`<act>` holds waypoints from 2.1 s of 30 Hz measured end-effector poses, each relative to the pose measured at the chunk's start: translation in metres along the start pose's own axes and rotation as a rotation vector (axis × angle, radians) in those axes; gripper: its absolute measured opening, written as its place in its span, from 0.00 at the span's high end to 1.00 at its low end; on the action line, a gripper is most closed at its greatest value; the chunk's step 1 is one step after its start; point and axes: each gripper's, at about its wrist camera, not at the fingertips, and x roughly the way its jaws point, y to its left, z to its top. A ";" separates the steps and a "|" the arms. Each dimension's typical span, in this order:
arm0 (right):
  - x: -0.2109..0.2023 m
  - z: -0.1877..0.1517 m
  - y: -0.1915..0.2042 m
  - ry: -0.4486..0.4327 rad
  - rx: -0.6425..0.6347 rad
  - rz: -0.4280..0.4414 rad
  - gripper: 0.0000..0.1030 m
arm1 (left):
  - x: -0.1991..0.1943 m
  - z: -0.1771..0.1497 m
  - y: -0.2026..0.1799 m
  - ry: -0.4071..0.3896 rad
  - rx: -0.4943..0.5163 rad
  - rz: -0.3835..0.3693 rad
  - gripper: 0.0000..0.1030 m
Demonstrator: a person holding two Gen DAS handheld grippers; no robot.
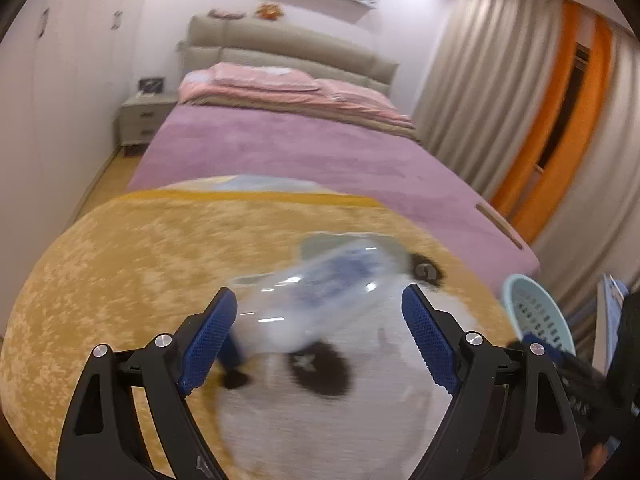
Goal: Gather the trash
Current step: 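Move the open left tool down to the clear plastic bottle, then close the left tool around the bottle body and lift it, then carry the bottle over the blue basket and open the left tool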
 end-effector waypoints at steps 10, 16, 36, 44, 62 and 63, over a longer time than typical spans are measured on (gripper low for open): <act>0.011 0.000 0.010 -0.004 -0.062 -0.017 0.37 | 0.030 0.003 0.037 0.094 -0.058 -0.029 0.19; 0.015 0.001 0.000 0.020 -0.019 -0.004 0.37 | 0.032 -0.008 0.023 0.151 0.013 -0.069 0.19; 0.011 0.000 -0.003 0.014 -0.004 0.033 0.37 | 0.075 0.000 -0.020 0.256 0.140 0.096 0.41; 0.000 0.001 -0.015 -0.021 0.045 0.030 0.37 | 0.049 -0.005 -0.035 0.194 0.150 0.035 0.43; -0.079 0.007 -0.102 -0.146 0.157 -0.185 0.34 | 0.011 -0.012 -0.178 0.104 0.284 -0.221 0.43; -0.083 0.006 -0.106 -0.154 0.162 -0.199 0.34 | 0.011 -0.014 -0.184 0.104 0.293 -0.232 0.43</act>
